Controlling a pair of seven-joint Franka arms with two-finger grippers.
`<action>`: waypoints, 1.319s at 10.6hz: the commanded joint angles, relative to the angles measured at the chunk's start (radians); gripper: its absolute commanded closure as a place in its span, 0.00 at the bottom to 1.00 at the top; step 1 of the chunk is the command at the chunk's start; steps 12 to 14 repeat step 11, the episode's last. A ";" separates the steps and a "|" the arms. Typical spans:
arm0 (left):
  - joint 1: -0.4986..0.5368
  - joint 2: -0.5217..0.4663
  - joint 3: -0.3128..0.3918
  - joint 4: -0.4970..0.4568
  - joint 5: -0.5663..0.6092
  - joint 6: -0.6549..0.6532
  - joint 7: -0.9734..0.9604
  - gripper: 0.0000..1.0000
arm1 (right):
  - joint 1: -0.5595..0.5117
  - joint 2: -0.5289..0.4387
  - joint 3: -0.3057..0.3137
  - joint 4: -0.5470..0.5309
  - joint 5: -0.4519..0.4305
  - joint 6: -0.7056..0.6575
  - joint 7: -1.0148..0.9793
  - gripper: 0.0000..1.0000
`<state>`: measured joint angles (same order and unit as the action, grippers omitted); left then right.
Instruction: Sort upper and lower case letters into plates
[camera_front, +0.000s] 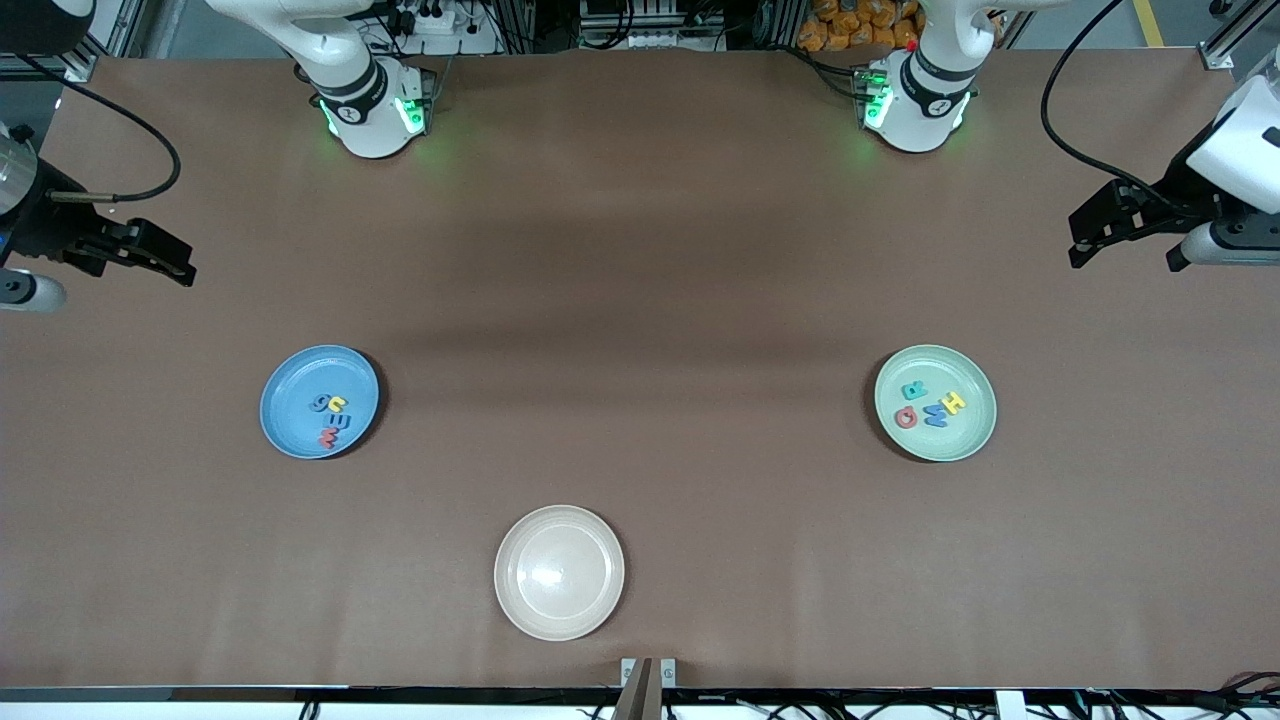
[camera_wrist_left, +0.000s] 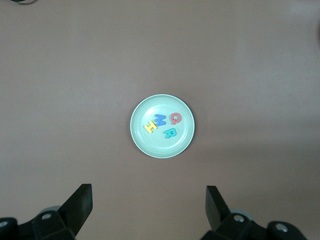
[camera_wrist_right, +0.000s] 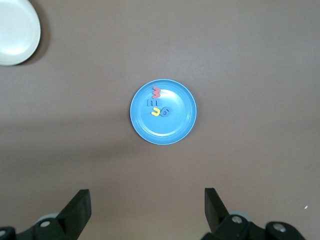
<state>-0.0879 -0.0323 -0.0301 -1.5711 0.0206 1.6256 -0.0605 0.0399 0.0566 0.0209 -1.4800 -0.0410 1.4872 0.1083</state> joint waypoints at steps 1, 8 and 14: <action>-0.010 -0.001 0.002 0.005 0.024 -0.015 -0.010 0.00 | -0.003 -0.003 0.005 0.017 0.015 -0.007 -0.056 0.00; -0.013 -0.001 0.002 0.003 0.024 -0.015 -0.015 0.00 | 0.002 0.005 0.007 0.027 0.021 0.073 -0.056 0.00; -0.015 -0.001 0.002 0.002 0.024 -0.015 -0.013 0.00 | 0.009 0.002 0.004 0.021 0.085 0.068 -0.077 0.00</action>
